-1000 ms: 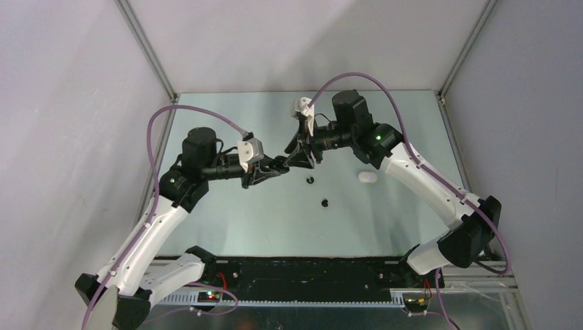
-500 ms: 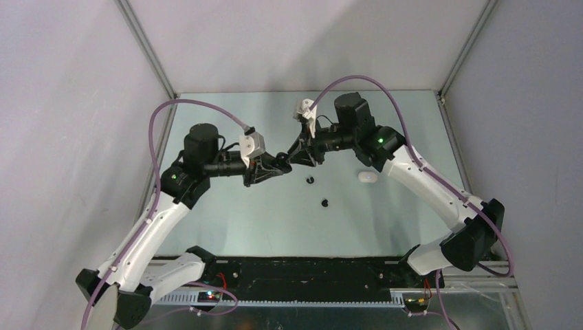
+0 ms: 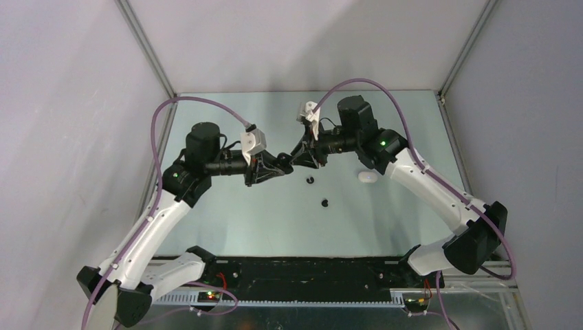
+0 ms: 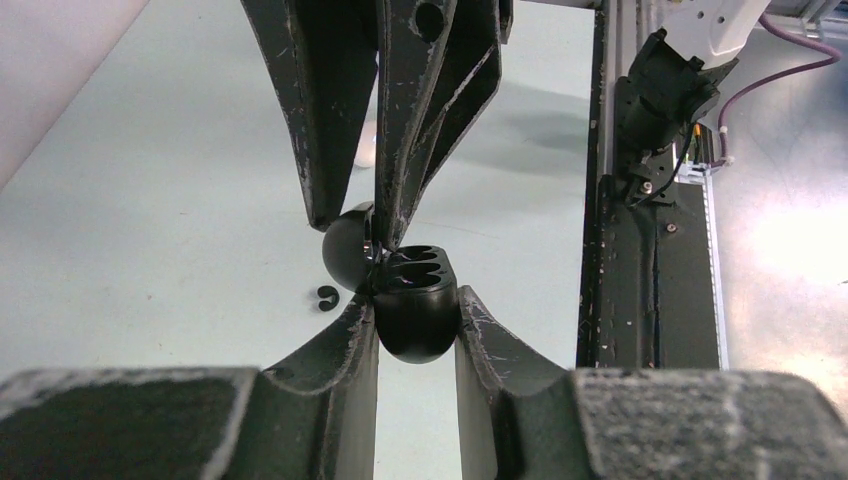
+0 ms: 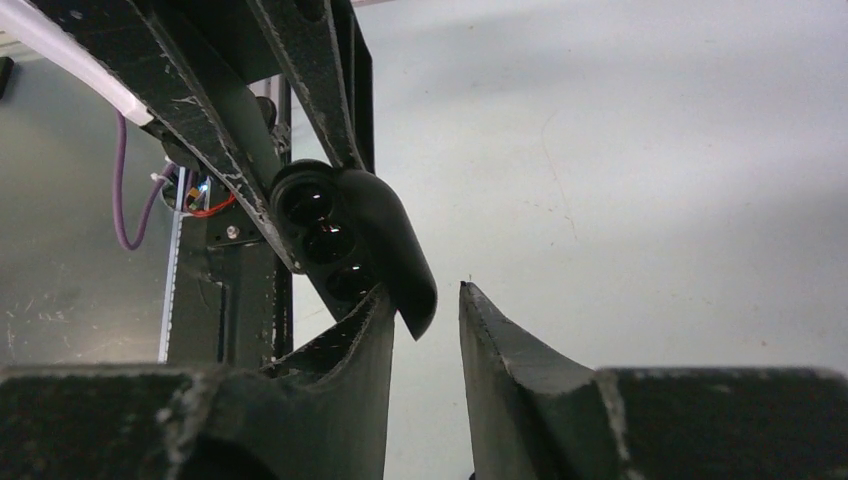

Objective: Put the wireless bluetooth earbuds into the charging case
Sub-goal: Pass from the left arm to the right

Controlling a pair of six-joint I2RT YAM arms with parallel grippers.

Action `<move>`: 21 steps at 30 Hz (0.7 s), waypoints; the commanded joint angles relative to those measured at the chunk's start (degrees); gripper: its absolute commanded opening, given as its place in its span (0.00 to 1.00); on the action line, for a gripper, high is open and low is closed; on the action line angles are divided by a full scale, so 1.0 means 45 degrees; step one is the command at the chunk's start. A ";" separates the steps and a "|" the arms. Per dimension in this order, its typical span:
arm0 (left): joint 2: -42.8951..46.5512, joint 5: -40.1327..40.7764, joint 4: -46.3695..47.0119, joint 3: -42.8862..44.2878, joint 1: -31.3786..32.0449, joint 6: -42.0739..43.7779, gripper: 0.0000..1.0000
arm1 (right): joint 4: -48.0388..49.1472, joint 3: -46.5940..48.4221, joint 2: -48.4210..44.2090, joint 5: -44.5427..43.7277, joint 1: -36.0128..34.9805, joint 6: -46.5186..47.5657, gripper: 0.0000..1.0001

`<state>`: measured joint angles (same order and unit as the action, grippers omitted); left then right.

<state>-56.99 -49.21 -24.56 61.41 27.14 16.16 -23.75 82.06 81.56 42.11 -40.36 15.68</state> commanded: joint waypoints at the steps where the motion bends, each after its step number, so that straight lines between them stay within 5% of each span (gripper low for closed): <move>1: 0.0108 -0.0071 0.0669 0.0554 0.0064 -0.0269 0.00 | 0.0156 -0.0052 -0.0321 -0.0186 0.0057 -0.0156 0.35; 8: 0.0160 -0.0054 0.0753 0.0445 0.0064 -0.0343 0.00 | 0.0140 -0.0091 -0.0276 0.0063 0.0072 -0.0117 0.28; 14: 0.0132 0.0652 0.0882 0.0380 0.0064 -0.0777 0.00 | 0.0034 -0.0155 -0.0316 0.0199 0.0039 0.0001 0.00; 15: 0.0049 0.1255 0.0894 0.0403 0.0064 -0.1223 0.03 | 0.0016 -0.0162 -0.0333 0.0137 0.0041 0.0077 0.00; 18: -0.0024 0.2290 0.0907 0.0427 0.0027 -0.1972 0.36 | -0.0164 -0.0158 -0.0500 -0.0590 -0.0067 0.0562 0.00; 21: 0.0122 0.2778 0.0901 0.0483 -0.0083 -0.2634 0.53 | -0.0809 -0.0124 -0.0764 -0.1550 -0.0338 0.2337 0.00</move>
<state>-56.99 -43.44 -23.07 61.41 27.44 9.52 -24.53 81.38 81.41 39.48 -40.49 18.22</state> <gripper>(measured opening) 0.457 0.035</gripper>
